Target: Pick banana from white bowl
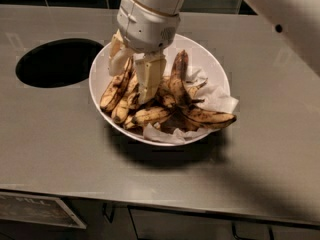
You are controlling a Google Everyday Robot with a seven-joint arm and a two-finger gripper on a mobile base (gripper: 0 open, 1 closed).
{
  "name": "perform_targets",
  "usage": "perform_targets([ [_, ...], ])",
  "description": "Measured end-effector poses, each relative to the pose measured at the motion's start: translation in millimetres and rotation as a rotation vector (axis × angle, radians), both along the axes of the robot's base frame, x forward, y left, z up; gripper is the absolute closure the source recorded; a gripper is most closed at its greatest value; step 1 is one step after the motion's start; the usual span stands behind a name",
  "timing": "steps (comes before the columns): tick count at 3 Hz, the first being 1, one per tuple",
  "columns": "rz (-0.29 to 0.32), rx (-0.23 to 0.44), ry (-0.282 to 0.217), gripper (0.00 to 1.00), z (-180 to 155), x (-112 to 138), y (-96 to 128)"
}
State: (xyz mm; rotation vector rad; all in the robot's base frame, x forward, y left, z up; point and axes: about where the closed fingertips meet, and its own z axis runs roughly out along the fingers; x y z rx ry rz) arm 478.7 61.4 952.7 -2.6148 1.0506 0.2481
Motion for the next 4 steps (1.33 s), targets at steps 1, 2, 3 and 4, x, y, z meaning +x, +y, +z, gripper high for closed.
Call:
perform_targets([
  [1, 0.013, 0.002, 0.012, 0.38, -3.7, 0.7, 2.5],
  [2, 0.004, -0.007, 0.023, 0.38, -6.4, 2.2, 1.7],
  [3, -0.017, -0.023, 0.04, 0.52, -8.8, 5.2, -1.0],
  [4, -0.091, -0.028, 0.069, 0.53, -10.9, 8.7, -11.0],
])
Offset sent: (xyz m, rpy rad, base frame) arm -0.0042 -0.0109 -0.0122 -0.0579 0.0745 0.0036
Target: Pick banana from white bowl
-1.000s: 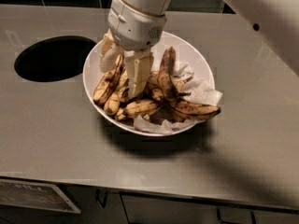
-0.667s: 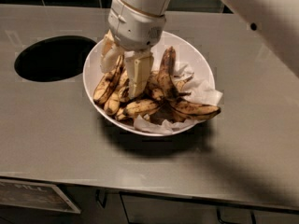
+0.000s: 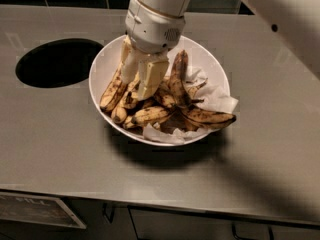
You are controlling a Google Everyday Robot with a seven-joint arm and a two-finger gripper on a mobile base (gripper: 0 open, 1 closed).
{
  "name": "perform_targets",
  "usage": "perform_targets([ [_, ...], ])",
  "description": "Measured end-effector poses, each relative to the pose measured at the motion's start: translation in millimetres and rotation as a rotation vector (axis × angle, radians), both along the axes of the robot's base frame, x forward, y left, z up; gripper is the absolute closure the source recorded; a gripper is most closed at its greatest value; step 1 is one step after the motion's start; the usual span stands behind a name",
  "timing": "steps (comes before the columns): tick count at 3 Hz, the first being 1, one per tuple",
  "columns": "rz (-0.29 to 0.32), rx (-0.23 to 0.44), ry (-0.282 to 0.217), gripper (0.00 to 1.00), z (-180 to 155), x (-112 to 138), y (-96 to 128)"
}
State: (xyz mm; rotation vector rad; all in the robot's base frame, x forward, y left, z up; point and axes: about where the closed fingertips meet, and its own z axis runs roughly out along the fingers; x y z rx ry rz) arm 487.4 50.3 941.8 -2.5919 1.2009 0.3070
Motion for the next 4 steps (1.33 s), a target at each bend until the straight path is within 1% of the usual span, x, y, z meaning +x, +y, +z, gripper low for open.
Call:
perform_targets([
  [1, -0.032, -0.004, 0.021, 0.47, -1.7, 1.9, -3.7],
  [2, -0.035, -0.005, 0.038, 0.48, -4.3, 3.2, -2.9],
  [4, -0.003, -0.008, 0.072, 0.48, -10.8, 5.6, 5.5],
])
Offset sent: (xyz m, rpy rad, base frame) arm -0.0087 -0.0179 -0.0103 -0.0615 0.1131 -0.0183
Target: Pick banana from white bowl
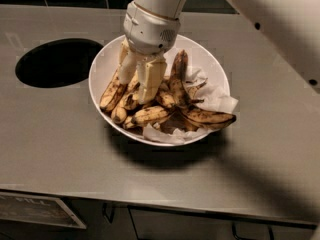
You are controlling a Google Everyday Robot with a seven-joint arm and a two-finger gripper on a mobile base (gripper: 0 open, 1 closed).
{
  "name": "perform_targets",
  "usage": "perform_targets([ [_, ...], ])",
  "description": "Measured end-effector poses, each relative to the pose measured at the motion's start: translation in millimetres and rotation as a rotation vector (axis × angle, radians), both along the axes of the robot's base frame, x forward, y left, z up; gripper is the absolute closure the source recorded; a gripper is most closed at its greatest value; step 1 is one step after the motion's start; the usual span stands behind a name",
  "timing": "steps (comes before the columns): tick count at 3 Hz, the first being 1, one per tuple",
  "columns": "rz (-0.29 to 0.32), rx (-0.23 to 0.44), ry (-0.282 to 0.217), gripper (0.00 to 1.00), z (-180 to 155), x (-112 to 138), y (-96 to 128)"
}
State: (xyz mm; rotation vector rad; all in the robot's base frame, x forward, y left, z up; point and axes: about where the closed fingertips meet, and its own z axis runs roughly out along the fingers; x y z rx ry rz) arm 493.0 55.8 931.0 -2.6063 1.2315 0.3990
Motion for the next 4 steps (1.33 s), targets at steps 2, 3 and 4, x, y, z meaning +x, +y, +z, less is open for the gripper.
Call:
perform_targets([
  [2, 0.02, 0.002, 0.019, 0.49, -4.7, 2.3, 5.7],
  [3, 0.023, 0.0, 0.025, 0.52, -6.3, 2.6, 6.5],
  [4, 0.024, -0.001, 0.027, 0.56, -7.2, 3.0, 7.2],
])
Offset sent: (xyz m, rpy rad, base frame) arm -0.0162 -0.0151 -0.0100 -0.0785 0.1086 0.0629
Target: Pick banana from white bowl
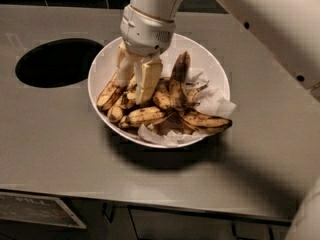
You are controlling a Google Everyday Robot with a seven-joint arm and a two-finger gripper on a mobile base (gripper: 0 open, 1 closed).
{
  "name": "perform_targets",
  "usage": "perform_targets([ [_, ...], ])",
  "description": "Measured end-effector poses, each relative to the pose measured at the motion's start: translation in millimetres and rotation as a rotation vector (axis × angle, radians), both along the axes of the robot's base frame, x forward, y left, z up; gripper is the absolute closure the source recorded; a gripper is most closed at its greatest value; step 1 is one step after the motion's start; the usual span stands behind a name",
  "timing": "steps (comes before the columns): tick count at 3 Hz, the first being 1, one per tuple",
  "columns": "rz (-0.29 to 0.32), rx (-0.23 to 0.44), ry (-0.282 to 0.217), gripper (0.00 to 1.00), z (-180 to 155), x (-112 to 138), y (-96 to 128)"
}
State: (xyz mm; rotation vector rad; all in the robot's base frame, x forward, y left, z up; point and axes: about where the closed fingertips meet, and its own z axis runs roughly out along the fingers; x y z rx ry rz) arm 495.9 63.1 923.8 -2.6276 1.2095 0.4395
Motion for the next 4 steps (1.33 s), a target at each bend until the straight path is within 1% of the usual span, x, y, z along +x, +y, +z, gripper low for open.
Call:
perform_targets([
  [1, 0.001, -0.002, 0.001, 0.61, -0.4, 0.2, 0.3],
  [2, 0.0, -0.003, 0.001, 0.79, 0.7, 0.2, 0.1],
  [3, 0.0, -0.003, 0.001, 1.0, 0.7, 0.3, 0.1],
  [4, 0.0, -0.003, 0.001, 1.0, 0.7, 0.3, 0.1],
])
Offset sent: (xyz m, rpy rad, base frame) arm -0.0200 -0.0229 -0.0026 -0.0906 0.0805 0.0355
